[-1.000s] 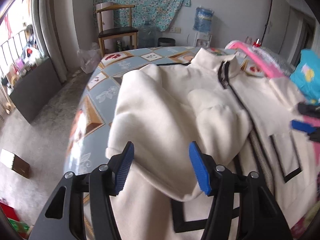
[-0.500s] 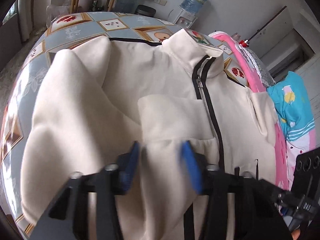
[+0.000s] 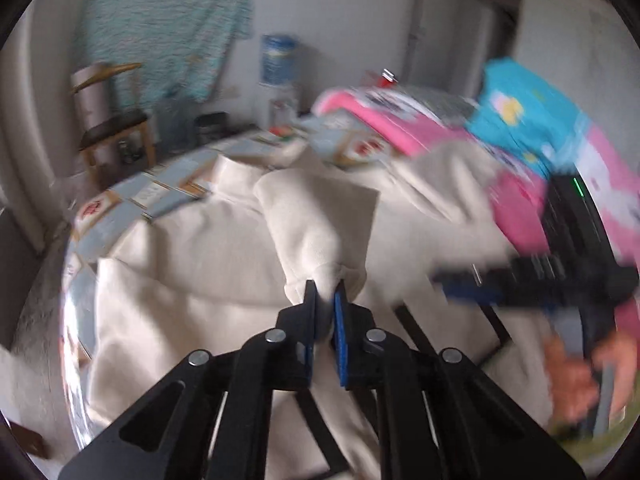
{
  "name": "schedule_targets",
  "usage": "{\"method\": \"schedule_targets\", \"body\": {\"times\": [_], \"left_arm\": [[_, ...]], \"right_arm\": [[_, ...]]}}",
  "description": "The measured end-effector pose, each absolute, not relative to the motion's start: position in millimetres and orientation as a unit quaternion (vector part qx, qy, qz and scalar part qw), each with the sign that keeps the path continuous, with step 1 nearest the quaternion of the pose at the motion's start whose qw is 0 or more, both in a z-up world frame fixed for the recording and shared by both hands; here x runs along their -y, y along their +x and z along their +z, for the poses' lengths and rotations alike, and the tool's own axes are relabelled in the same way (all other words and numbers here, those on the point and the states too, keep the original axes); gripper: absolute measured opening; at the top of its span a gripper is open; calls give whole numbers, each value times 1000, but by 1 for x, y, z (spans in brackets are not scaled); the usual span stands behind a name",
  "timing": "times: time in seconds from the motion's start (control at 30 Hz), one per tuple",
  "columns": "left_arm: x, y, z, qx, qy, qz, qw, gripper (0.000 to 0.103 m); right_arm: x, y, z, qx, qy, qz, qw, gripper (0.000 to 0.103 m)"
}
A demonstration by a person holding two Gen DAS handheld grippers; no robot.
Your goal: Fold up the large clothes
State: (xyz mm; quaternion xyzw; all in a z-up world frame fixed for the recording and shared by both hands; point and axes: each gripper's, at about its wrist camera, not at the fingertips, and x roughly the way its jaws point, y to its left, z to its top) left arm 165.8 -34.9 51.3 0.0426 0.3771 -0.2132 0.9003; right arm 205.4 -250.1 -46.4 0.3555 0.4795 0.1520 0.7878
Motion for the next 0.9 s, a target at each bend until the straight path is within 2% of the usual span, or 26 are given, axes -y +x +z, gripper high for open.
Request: {"method": "schedule_targets", "body": {"times": [0.17, 0.33, 0.57, 0.77, 0.9], "left_arm": [[43, 125, 13, -454, 36, -266, 850, 25], [30, 99, 3, -470, -2, -292, 833, 36], [5, 94, 18, -440, -38, -272, 855, 37], [-2, 117, -4, -458, -2, -175, 872, 38], [-11, 131, -24, -471, 1, -133, 872, 37]], "right_arm": [[280, 191, -49, -468, 374, 128, 791, 56], [290, 185, -50, -464, 383, 126, 789, 56], [279, 173, -48, -482, 394, 167, 764, 56], [258, 158, -63, -521, 398, 181, 733, 56], [245, 154, -77, -543, 390, 174, 723, 46]]}}
